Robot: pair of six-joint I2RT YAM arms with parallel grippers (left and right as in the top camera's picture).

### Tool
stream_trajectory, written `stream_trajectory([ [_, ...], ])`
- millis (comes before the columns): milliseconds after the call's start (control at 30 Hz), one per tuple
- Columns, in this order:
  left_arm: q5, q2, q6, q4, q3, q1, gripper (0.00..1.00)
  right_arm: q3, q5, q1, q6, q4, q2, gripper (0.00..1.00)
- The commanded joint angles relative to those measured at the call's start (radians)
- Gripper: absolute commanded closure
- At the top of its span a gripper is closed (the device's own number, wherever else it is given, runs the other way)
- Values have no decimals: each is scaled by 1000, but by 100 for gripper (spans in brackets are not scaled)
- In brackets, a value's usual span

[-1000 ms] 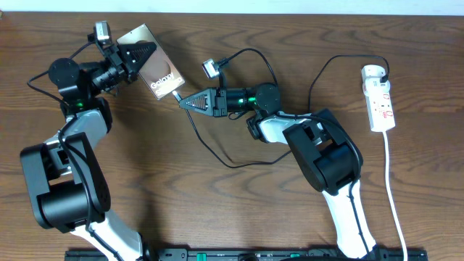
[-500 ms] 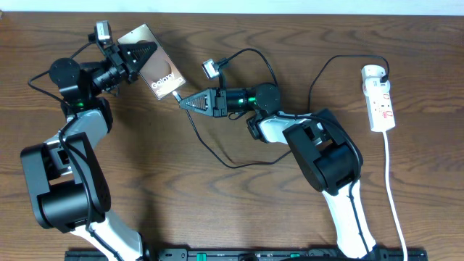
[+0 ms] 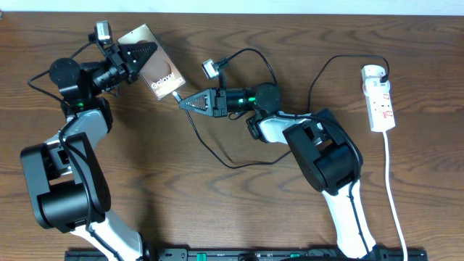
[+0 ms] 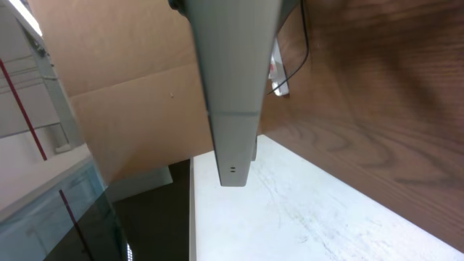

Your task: Plug charger to phone and switch on socket

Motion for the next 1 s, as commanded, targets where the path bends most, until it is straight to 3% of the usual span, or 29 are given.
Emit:
stream_trajectory([
  [0, 42, -9, 35, 14, 9, -8, 93, 30, 32, 3, 13, 40, 0, 99],
  [967, 32, -9, 28, 14, 9, -22, 93, 31, 132, 6, 29, 40, 0, 99],
])
